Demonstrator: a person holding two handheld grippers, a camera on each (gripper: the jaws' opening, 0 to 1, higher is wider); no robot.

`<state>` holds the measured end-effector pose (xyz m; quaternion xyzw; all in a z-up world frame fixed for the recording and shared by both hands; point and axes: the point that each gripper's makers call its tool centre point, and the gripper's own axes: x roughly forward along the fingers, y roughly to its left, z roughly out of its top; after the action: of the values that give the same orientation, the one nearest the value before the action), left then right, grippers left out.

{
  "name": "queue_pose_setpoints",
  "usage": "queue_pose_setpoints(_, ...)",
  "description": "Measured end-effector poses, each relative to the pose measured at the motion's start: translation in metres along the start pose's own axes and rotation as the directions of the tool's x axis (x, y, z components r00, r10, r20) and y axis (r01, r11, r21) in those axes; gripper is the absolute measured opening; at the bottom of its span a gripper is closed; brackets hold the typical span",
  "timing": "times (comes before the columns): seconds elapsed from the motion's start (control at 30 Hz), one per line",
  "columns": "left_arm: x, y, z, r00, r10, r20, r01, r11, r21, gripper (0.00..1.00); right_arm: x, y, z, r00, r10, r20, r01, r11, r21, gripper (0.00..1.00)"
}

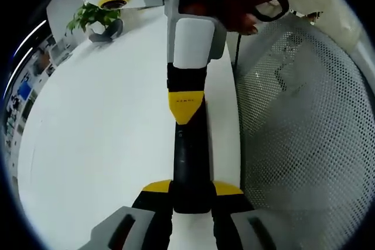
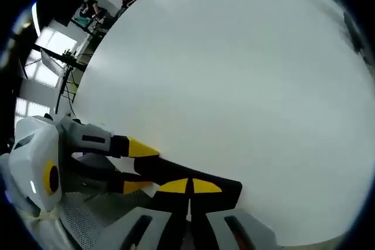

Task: Press the specified remote control buttons in sequence, fully releasing each button before pressing the next.

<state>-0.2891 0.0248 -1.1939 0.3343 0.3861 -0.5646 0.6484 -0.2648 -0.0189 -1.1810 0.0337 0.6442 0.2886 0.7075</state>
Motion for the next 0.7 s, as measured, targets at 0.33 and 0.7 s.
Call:
queue_pose_setpoints(0.33,0.0,0.0,0.0,1.0,-0.001,-0.003,0.001,1.0,-0.006,0.24,0.008,0.006,0.003,1.0,-0.005,-0.022,0.004,1.0,-0.025,0.0)
queue_pose_setpoints(0.7,0.0,0.001,0.0,1.0,-0.003,-0.002,0.003,1.0,-0.012,0.24,0.012,0.007,0.002,1.0,-0.021,-0.024,0.02,0.999,-0.049,0.0)
